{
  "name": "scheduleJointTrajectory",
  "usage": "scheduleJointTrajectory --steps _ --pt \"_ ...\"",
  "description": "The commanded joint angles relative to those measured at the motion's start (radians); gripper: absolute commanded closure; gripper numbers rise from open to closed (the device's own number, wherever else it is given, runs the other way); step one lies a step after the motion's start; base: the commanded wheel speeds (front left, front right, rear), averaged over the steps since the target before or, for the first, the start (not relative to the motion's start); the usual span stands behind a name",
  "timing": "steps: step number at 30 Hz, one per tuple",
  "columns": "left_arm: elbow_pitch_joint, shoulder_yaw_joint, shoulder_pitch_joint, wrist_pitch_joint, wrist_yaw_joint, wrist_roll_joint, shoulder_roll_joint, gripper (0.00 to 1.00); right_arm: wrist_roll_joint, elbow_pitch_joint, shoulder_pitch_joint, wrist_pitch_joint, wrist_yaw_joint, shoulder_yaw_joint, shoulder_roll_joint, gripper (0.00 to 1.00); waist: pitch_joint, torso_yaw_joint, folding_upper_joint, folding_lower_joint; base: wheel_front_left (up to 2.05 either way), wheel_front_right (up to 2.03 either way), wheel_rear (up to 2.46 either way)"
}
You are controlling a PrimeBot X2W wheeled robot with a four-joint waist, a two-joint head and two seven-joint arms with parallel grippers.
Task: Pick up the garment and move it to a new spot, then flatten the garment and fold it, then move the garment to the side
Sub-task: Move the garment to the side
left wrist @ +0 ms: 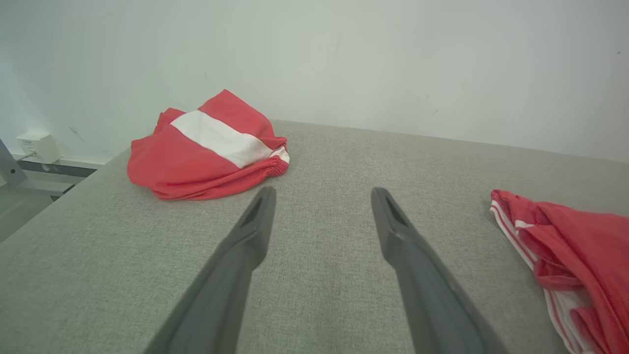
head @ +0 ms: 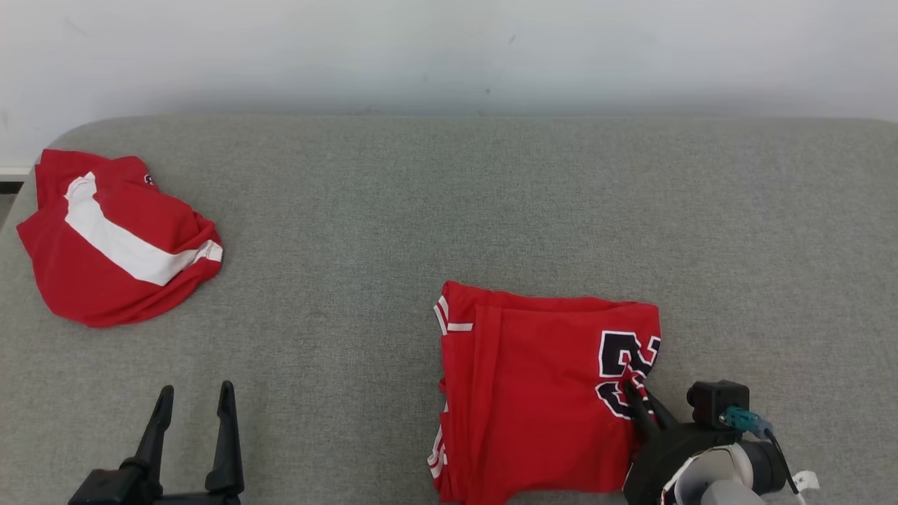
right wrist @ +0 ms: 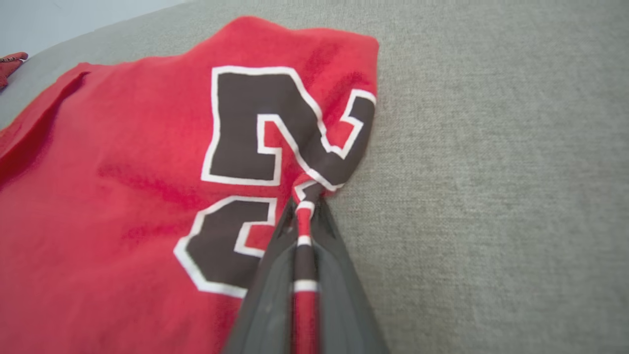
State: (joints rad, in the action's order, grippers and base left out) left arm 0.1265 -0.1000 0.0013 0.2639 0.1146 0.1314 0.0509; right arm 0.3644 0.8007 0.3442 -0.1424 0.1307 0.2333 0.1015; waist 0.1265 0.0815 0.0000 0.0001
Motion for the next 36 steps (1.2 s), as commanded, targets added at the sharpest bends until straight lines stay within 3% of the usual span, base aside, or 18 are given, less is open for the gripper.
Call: scheduleJointTrajectory --steps 1,8,13,25,36 --pt "0.000 0.001 -0.018 0.000 -0.003 0.011 0.000 0.00 0.013 0.024 0.020 -0.009 0.000 0.011 0.009 1.00 0.008 -0.006 0.0000 -0.0001 0.00 0.00 0.00" --pt "-0.013 0.009 -0.042 0.000 0.000 0.018 0.000 0.00 0.037 0.014 0.149 -0.017 -0.002 0.041 0.061 1.00 0.047 -0.019 0.0000 -0.0001 0.00 0.00 0.00" --pt "-0.045 0.029 -0.089 0.000 0.007 0.018 0.000 0.00 0.043 -0.002 0.278 0.014 -0.002 0.068 0.136 1.00 0.129 -0.037 0.0000 -0.0001 0.00 0.00 0.00" --pt "-0.166 0.064 -0.233 0.000 0.014 0.000 0.048 0.00 0.049 -0.093 0.538 0.084 -0.001 0.039 0.409 1.00 0.430 -0.156 0.0000 -0.0001 0.00 0.00 0.00" --pt "-0.271 0.080 -0.222 0.000 0.015 -0.007 0.136 0.00 0.040 -0.202 0.634 0.175 -0.001 -0.002 0.588 1.00 0.523 -0.262 0.0000 -0.0001 0.00 0.00 0.00"
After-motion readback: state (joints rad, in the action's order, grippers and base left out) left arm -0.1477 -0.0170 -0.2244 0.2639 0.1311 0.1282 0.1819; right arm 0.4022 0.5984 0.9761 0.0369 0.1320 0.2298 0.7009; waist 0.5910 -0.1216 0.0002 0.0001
